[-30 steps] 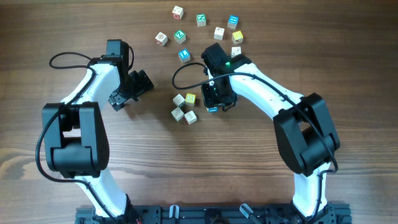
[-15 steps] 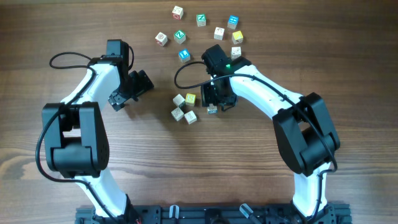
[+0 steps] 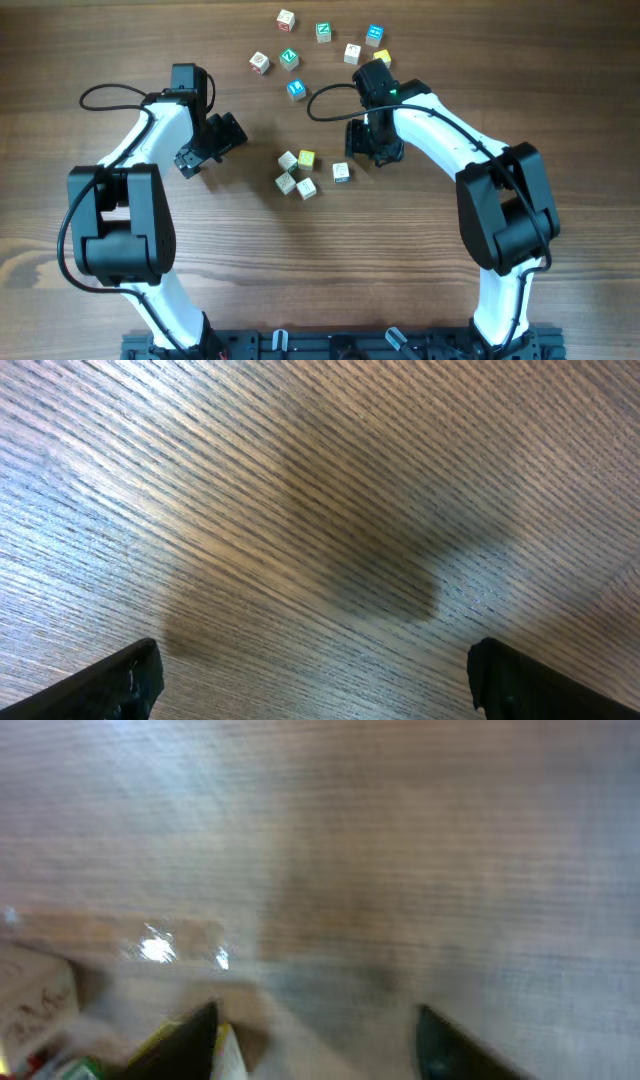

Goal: Form a circle

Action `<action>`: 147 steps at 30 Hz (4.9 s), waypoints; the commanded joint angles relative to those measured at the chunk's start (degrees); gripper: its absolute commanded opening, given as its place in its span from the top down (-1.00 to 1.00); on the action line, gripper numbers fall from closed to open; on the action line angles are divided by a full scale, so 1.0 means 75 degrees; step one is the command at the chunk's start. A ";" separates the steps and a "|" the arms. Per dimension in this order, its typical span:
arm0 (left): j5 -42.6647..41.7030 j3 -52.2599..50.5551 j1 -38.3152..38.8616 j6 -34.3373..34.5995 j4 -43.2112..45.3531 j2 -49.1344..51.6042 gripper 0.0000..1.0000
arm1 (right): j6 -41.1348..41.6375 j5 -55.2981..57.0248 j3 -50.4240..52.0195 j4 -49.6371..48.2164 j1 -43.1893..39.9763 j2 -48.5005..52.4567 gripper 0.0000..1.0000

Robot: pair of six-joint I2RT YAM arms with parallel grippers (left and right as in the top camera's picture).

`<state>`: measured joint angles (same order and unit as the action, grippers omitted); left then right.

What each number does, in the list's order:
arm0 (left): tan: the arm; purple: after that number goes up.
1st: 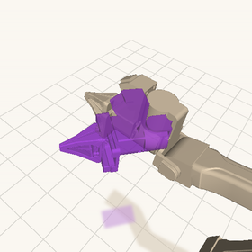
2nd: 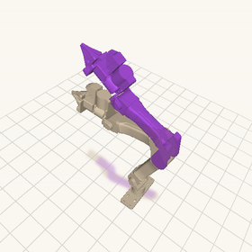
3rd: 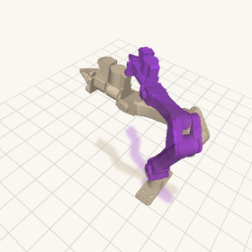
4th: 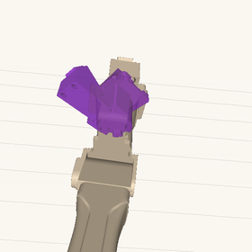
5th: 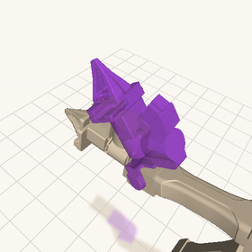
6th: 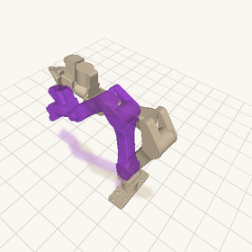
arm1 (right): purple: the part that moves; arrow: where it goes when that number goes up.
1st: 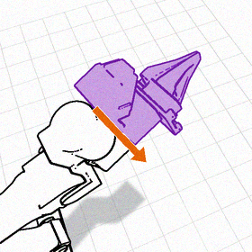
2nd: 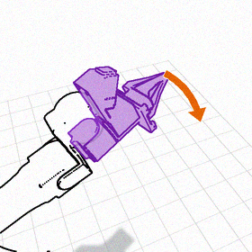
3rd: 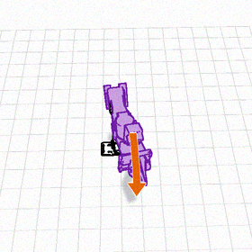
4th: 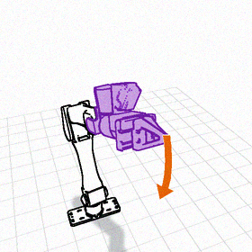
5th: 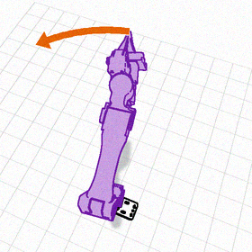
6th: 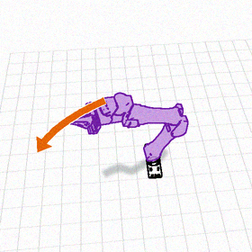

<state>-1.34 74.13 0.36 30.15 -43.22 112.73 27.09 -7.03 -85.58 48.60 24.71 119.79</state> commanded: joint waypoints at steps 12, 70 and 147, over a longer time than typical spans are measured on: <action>0.0076 -0.0041 -0.0020 0.0044 0.0015 0.0087 -1.00 | 0.0187 0.0070 0.0329 0.0009 0.0082 -0.0015 0.31; 0.0076 -0.0041 -0.0020 0.0044 0.0015 0.0087 -1.00 | 0.1011 -0.1480 0.0329 0.0373 0.0082 -0.0015 0.29; 0.0076 -0.0044 -0.0020 0.0044 0.0015 0.0087 -1.00 | 0.1186 -0.1271 0.0329 0.0050 0.0527 -0.0015 0.20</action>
<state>-1.37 74.13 0.36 30.15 -43.24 112.73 35.38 -18.48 -83.59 47.97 28.47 119.79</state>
